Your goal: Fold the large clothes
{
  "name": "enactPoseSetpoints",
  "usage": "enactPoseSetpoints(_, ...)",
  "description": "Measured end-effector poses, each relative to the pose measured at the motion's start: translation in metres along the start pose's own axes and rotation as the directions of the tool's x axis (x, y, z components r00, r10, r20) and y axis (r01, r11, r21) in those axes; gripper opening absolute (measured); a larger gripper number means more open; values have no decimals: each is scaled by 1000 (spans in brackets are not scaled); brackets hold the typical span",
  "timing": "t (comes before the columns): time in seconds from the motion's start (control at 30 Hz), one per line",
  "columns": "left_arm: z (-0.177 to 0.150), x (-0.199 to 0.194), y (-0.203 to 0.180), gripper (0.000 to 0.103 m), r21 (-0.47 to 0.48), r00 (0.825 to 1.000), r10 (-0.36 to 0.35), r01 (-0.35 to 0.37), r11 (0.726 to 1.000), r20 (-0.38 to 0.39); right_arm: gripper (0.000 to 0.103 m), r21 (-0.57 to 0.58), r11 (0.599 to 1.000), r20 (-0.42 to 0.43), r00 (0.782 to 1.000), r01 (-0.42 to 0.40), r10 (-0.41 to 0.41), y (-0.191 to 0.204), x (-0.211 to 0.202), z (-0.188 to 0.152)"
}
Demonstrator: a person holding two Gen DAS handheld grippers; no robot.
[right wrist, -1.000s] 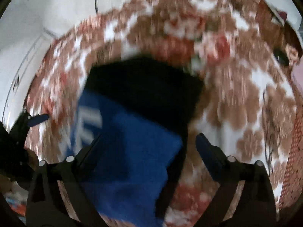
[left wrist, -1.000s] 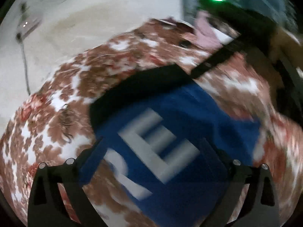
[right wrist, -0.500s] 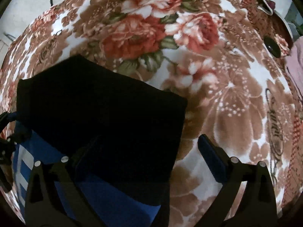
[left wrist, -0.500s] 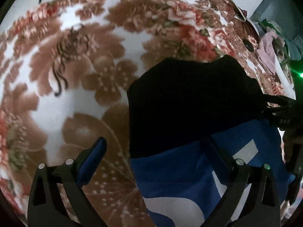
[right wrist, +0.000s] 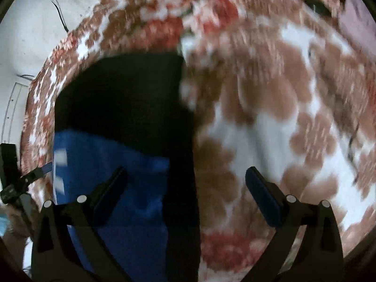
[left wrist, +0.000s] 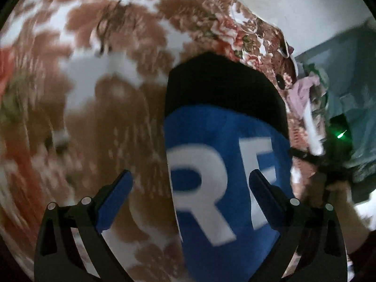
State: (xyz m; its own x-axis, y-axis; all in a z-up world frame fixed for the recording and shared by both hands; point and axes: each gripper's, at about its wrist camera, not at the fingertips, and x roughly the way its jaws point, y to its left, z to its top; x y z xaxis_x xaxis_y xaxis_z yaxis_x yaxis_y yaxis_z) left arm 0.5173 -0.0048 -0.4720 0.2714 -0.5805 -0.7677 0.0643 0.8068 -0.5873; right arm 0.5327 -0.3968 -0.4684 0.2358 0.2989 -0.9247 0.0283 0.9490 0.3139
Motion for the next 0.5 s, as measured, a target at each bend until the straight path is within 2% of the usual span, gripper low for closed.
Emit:
enactPoseSetpoints(0.13,-24,13,8,97,-48,996,-78,75,996,-54,98,50,996,-54,995,-78,81,-12,12,-21)
enactPoseSetpoints(0.3,-39,35,3,97,-54,986,-120,115,992,-114,98,98,979,-76,980,-178,186,-16,26,-25)
enactPoseSetpoints(0.5,-48,54,19,99,-156,977,-192,176,972,-95,99,132,959,-86,961,-252,264,-15,42,-31)
